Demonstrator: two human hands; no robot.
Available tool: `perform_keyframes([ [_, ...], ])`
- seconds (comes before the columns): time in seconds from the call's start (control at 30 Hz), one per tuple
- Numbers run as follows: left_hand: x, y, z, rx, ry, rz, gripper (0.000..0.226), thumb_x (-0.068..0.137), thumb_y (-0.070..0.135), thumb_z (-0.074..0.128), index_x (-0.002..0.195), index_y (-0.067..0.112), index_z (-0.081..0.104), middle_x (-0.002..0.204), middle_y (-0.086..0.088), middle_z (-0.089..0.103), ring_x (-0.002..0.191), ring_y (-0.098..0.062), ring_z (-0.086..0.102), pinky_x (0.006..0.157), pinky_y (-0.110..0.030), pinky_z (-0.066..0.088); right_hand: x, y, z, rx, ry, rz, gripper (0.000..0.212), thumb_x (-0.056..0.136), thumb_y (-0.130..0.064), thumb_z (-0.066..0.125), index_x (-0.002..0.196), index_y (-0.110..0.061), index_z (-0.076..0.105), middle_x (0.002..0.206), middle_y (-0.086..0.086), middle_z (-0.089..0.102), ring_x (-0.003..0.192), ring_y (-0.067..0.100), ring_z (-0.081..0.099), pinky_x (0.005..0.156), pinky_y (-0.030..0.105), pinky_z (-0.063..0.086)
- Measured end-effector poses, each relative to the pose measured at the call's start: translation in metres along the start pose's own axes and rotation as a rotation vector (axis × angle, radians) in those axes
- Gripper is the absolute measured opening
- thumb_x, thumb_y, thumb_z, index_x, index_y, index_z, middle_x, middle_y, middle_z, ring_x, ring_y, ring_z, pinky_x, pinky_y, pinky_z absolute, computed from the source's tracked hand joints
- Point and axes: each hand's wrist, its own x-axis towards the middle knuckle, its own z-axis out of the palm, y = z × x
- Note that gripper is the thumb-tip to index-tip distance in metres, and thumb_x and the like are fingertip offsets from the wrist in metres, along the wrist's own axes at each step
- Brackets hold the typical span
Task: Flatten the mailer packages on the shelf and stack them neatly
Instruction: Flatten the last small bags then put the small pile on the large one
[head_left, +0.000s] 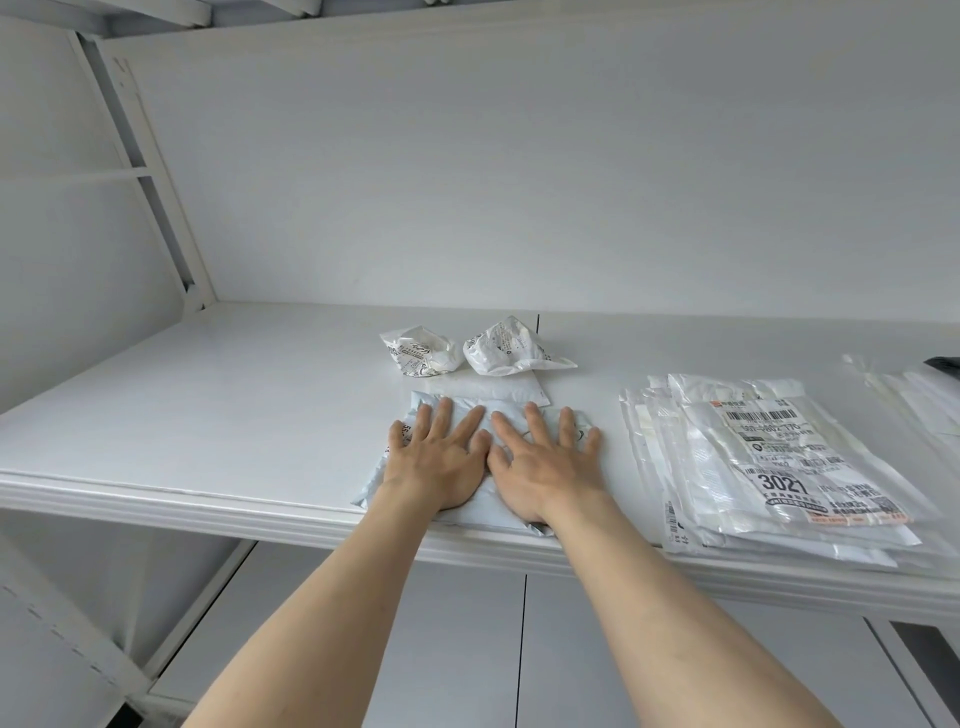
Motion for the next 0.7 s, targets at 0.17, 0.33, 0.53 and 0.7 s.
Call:
perform_keyframes([
  [0.17,0.0003,-0.0009,0.0000,-0.005,0.005,0.008,0.053,0.100,0.050,0.010,0.152,0.046,0.003,0.164,0.002,-0.006,0.151,-0.020,-0.008,0.118,-0.050,-0.003,0.0002,0.0001,-0.0002,-0.008,0.003,0.001,0.054,0.098,-0.055,0.008,0.151,-0.047,0.000,0.164,-0.005,-0.010,0.148,0.037,-0.013,0.113,0.062,-0.008],
  [0.33,0.0022,-0.0027,0.0008,0.002,-0.002,0.015,0.052,0.102,0.047,0.010,0.153,0.044,0.003,0.164,0.001,-0.006,0.151,-0.020,-0.007,0.118,-0.051,-0.003,0.0006,0.0007,-0.0006,-0.021,-0.015,-0.001,0.055,0.098,-0.053,0.010,0.152,-0.047,0.000,0.164,-0.004,-0.012,0.148,0.037,-0.013,0.114,0.062,-0.008],
  [0.53,0.0010,-0.0019,0.0001,-0.002,0.008,0.005,0.053,0.101,0.042,0.010,0.153,0.046,0.003,0.164,0.003,-0.005,0.151,-0.018,-0.007,0.119,-0.050,-0.003,0.0028,0.0015,0.0008,-0.033,-0.018,-0.014,0.055,0.097,-0.058,0.010,0.151,-0.050,0.001,0.164,-0.004,-0.011,0.148,0.037,-0.014,0.113,0.063,-0.008],
  [0.7,0.0023,-0.0007,0.0013,0.005,-0.006,-0.004,0.052,0.101,0.043,0.009,0.153,0.047,0.002,0.164,0.003,-0.007,0.151,-0.017,-0.008,0.120,-0.049,-0.002,0.0047,0.0027,0.0023,-0.038,-0.021,-0.016,0.055,0.096,-0.059,0.008,0.150,-0.051,0.001,0.164,-0.004,-0.011,0.148,0.037,-0.013,0.113,0.062,-0.008],
])
